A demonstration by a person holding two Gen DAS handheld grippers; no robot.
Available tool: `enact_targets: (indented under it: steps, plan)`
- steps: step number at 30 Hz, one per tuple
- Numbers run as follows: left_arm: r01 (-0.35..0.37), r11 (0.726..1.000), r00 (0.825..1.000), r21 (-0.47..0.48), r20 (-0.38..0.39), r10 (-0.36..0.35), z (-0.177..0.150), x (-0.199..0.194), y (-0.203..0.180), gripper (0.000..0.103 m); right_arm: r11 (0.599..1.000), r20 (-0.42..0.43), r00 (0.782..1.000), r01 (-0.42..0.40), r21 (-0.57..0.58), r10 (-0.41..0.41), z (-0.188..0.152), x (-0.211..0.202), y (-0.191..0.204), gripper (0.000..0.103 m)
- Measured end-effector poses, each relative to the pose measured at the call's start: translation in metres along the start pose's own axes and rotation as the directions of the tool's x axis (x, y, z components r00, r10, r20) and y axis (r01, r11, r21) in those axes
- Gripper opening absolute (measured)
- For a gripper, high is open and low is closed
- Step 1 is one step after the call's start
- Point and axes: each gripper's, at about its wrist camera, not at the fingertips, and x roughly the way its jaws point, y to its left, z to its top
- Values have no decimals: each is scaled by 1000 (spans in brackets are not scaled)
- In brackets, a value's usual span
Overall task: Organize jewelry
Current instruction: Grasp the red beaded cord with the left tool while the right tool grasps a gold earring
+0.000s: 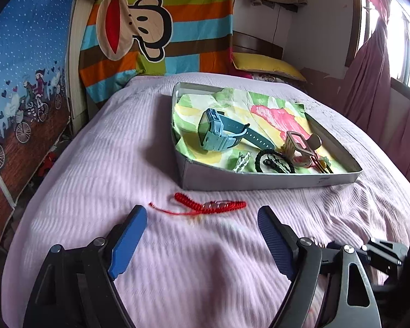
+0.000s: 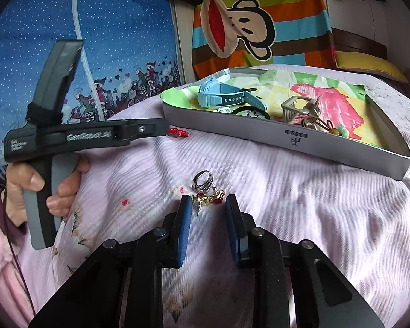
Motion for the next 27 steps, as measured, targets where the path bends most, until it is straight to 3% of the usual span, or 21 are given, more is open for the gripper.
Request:
enact_targets:
  steps: [7, 9, 15, 20, 27]
  plan:
    - [12, 1000, 999, 16, -48, -11, -1, 17, -4, 56, 999, -20, 1000, 17, 42, -16, 8, 12, -9, 18]
    - [11, 1000, 998, 17, -55, -10, -2, 18, -4, 41, 998, -21, 1000, 18, 52, -17, 10, 15, -11, 17]
    - [23, 999, 997, 37, -73, -21, -6, 21, -8, 18, 996, -23, 999, 30, 80, -28, 12, 20, -16, 17]
    - [47, 998, 996, 33, -74, -45, -10, 19, -8, 10, 996, -25, 999, 26, 91, -24, 11, 23, -19, 17]
    - [62, 996, 995, 58, -78, -57, -16, 14, -16, 10, 995, -24, 1000, 19, 94, -17, 7, 22, -18, 17]
